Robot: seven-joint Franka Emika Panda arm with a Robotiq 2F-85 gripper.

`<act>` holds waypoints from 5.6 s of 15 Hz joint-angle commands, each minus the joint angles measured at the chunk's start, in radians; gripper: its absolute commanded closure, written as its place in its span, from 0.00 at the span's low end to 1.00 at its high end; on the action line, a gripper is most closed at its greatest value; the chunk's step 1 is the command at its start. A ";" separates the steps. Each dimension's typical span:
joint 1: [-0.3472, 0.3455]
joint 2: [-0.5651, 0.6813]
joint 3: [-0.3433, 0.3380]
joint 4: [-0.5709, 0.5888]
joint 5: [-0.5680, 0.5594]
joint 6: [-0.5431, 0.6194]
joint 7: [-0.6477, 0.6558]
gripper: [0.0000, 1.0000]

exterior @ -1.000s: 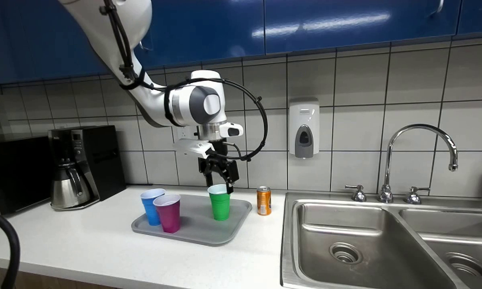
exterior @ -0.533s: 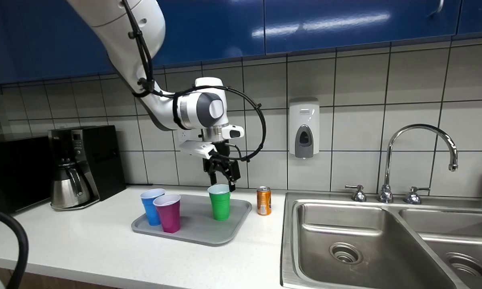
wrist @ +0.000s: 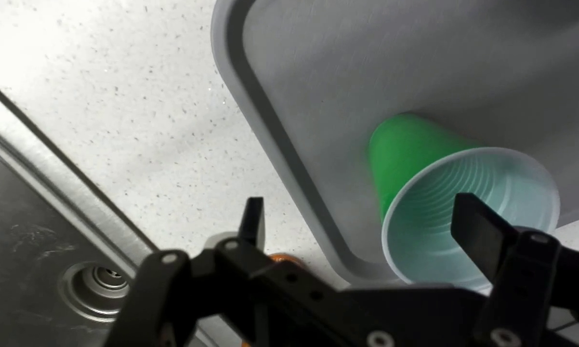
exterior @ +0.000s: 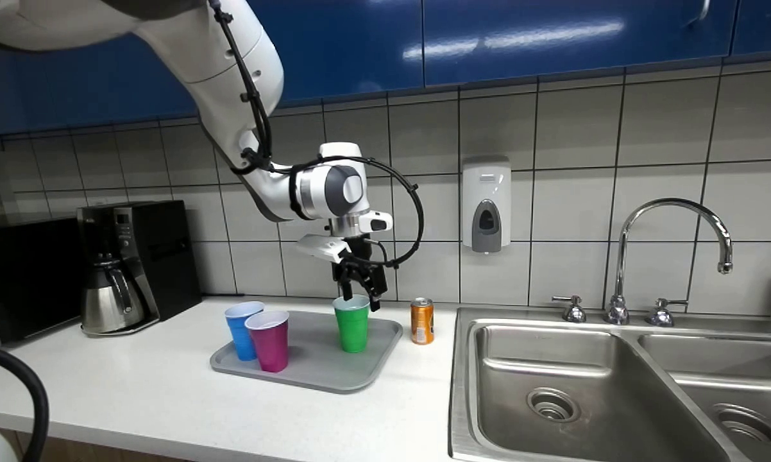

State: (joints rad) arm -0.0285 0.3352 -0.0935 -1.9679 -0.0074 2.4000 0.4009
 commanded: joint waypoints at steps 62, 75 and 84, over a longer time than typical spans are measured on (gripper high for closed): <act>-0.046 -0.137 -0.115 -0.185 0.019 0.015 0.044 0.99; -0.093 -0.110 -0.157 -0.242 0.021 0.062 0.051 0.99; -0.093 -0.111 -0.159 -0.272 0.026 0.061 0.049 0.64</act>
State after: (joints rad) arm -0.1134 0.2394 -0.2591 -2.2219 0.0116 2.4479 0.4338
